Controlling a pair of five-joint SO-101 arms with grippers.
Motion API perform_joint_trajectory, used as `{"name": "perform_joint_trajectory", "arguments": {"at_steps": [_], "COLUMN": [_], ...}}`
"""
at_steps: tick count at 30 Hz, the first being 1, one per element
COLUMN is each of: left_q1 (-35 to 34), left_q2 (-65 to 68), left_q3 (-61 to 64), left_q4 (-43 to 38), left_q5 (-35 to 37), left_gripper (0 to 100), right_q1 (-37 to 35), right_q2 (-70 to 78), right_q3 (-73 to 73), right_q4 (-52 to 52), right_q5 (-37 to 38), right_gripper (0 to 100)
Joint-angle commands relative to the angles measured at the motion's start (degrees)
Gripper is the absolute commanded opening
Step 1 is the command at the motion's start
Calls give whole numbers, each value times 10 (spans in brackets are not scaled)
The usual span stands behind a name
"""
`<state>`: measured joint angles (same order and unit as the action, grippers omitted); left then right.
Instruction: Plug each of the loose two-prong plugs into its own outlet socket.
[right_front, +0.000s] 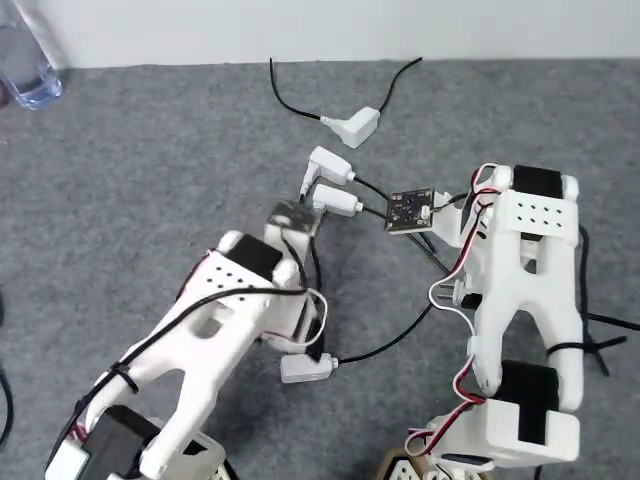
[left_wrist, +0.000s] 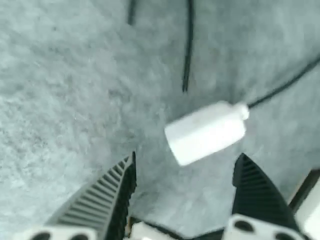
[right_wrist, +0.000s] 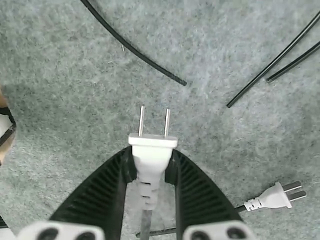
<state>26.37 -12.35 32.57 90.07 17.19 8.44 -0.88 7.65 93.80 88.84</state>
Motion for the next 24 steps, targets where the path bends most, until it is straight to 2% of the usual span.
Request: {"name": "perform_joint_trajectory", "arguments": {"at_steps": [1, 5, 14, 24], "left_q1": [-11, -36, 11, -19], "left_q2": [-4, -1, -1, 0], "left_q3": [15, 55, 94, 95], "left_q4": [3, -32, -40, -166], "left_q5": [-60, -100, -103, -105], "left_gripper": [298, 298, 298, 298], "right_q1": [12, 24, 22, 25], "right_q2": [-29, -27, -25, -24], "right_q3": [-4, -4, -4, -3], "right_q4": [-6, -7, -7, -3], "right_q5": [5, 6, 23, 25], "right_gripper": [8, 8, 8, 8]}}
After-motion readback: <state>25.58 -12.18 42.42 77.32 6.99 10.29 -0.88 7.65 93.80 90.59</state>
